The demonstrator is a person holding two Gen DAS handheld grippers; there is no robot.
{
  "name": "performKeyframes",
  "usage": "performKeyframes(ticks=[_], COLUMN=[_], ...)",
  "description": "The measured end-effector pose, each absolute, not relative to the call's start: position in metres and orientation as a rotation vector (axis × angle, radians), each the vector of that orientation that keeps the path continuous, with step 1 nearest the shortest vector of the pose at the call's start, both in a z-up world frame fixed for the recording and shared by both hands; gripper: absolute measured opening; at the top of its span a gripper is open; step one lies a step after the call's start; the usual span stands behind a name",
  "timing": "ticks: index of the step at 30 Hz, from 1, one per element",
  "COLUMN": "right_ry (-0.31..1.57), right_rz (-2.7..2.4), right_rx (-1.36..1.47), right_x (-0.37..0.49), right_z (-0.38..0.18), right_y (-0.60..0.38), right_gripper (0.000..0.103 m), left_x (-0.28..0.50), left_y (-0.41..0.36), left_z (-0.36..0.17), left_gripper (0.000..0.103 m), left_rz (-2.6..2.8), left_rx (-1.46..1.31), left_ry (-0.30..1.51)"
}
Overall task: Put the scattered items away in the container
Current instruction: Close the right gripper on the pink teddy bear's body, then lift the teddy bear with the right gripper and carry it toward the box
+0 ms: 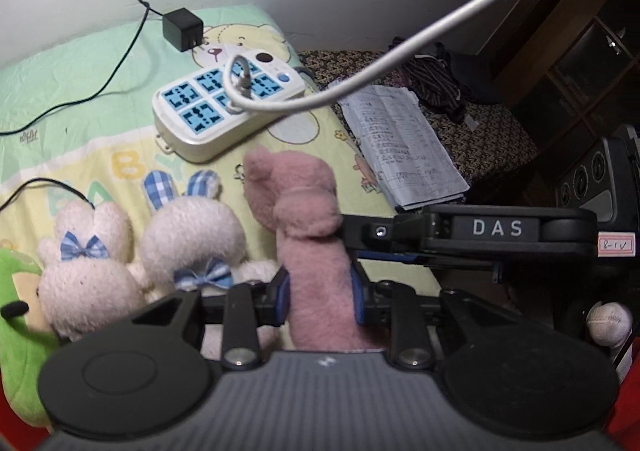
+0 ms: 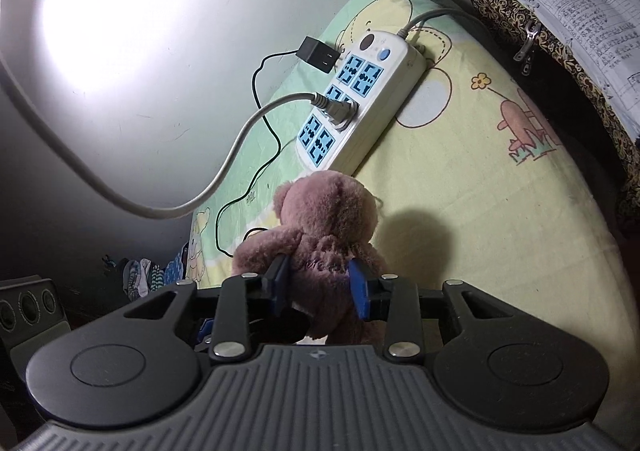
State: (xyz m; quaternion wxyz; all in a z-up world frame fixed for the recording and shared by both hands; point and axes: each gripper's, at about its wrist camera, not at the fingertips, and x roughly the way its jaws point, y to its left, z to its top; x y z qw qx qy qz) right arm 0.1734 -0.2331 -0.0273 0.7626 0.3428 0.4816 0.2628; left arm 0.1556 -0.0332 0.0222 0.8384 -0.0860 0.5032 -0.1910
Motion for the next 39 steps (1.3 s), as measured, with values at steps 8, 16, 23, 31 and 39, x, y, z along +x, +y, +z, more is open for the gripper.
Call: performKeyframes(ticks=[8,16,23,31,39], right_ry=[1.096,1.161,1.177,1.154,1.184], right_rz=[0.518,0.538,0.609,0.561,0.531], right_rx=[0.626,0.497,0.445,0.466,0.457], right_x=[0.113,0.062,0.050,0.058,0.066], right_z=[-0.024,-0.031,-0.030,-0.028,-0.049], right_y=[-0.230,-0.192,-0.159,-0.169,-0.169], right_gripper=[0.036,0.036,0.041,0.042,0.061], left_x=[0.102,0.051,0.040,0.044,0.053], left_y=[-0.027,0.003,0.024,0.030,0.015], left_z=[-0.002,-0.023,-0.037,-0.048,-0.052], left_gripper=[0.025,0.025,0.031,0.070,0.083], left_rz=[-0.469,-0.458,-0.358,-0.326,-0.360], left_rx=[-0.167,-0.157,-0.098,-0.089,-0.066], left_ry=[1.140,1.210,1.203,1.192,1.191])
